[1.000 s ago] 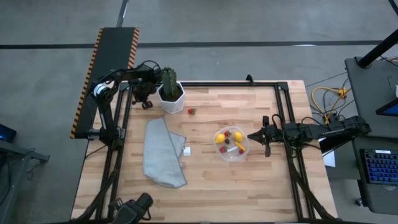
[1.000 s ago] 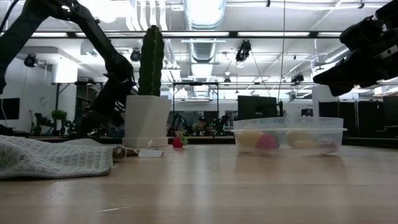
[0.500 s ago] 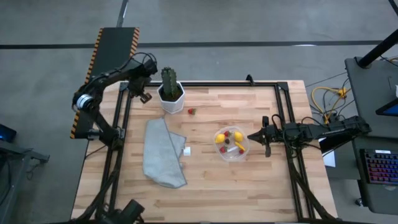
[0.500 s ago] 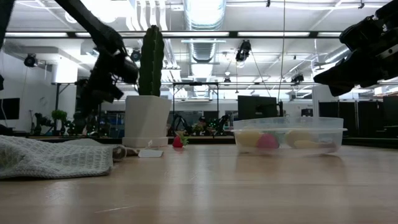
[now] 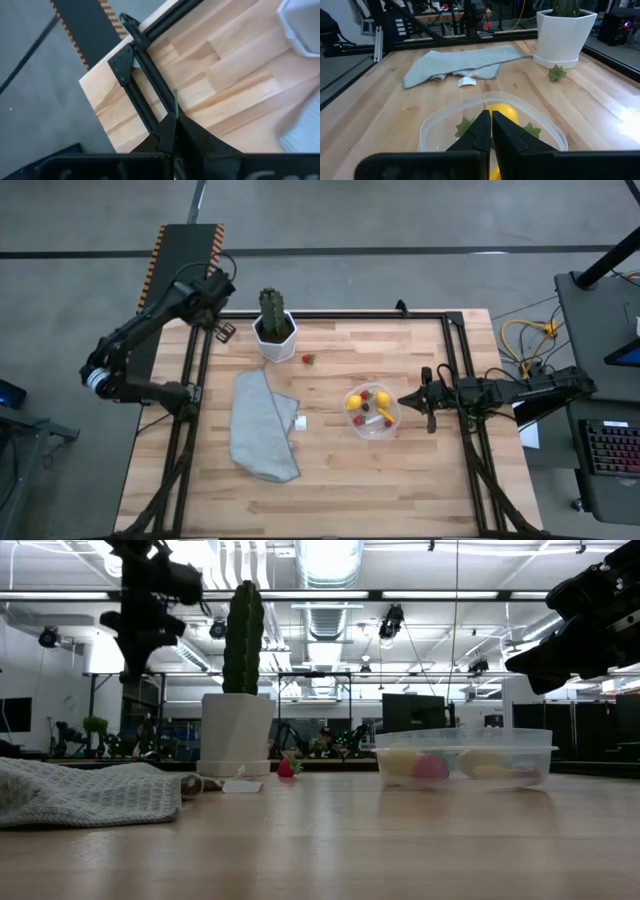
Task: Pick and placing Produce into tupperware
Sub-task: Put the black cherry into the transparent container
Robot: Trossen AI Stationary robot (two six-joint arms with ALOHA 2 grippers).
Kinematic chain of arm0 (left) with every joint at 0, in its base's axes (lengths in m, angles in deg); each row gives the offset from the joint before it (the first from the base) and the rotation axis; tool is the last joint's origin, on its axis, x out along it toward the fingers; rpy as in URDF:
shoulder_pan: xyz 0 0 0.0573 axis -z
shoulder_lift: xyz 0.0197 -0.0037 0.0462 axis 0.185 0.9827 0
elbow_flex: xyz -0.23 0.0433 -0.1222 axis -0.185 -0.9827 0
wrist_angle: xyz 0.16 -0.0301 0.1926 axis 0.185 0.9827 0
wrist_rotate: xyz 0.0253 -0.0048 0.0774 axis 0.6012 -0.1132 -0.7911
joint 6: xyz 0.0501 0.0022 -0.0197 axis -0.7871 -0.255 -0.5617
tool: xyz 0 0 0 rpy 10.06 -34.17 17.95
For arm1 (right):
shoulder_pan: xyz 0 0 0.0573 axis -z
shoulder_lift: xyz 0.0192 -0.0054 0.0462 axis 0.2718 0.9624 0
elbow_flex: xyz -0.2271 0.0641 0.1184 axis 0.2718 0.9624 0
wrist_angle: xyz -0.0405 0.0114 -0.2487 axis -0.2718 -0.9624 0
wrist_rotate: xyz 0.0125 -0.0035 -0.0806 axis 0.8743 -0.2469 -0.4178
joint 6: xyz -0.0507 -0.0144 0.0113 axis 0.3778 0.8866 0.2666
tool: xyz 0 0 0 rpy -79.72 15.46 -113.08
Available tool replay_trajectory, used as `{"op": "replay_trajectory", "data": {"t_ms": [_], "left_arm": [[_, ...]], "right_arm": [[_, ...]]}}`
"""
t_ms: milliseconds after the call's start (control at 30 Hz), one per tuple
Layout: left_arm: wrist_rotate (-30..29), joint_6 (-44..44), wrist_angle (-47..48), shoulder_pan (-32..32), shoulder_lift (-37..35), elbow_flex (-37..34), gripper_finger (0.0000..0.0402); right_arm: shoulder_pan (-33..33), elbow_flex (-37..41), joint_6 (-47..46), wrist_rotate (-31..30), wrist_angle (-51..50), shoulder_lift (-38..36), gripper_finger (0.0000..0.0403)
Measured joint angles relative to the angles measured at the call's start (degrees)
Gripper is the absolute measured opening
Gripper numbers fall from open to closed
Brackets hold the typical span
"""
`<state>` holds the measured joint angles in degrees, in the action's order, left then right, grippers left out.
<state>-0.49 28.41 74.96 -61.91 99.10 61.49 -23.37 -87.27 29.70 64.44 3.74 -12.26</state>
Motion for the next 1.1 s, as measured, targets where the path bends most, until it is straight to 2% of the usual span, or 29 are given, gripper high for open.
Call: {"op": "replay_trajectory", "data": {"t_ms": [267, 333, 700, 1100], "left_arm": [[-2.9, 6.4, 5.7, 8.6, -7.0, 0.0, 0.0000], [-5.9, 8.8, 5.8, 11.6, -8.3, 0.0, 0.0000], [-9.4, 18.5, 7.8, 26.9, -14.5, 0.8, 0.0000], [-9.2, 23.8, 3.8, 41.7, -12.9, 2.5, 0.0000]], "right_arm": [[0.0, 0.0, 0.0, -0.1, 0.1, 0.0, 0.0009], [0.0, 0.0, 0.0, -0.1, 0.1, 0.0, 0.0009], [0.0, 0.0, -0.2, -0.1, 0.1, 0.0, 0.0009], [0.0, 0.0, -0.2, -0.2, 0.5, 0.0, 0.0009]]}}
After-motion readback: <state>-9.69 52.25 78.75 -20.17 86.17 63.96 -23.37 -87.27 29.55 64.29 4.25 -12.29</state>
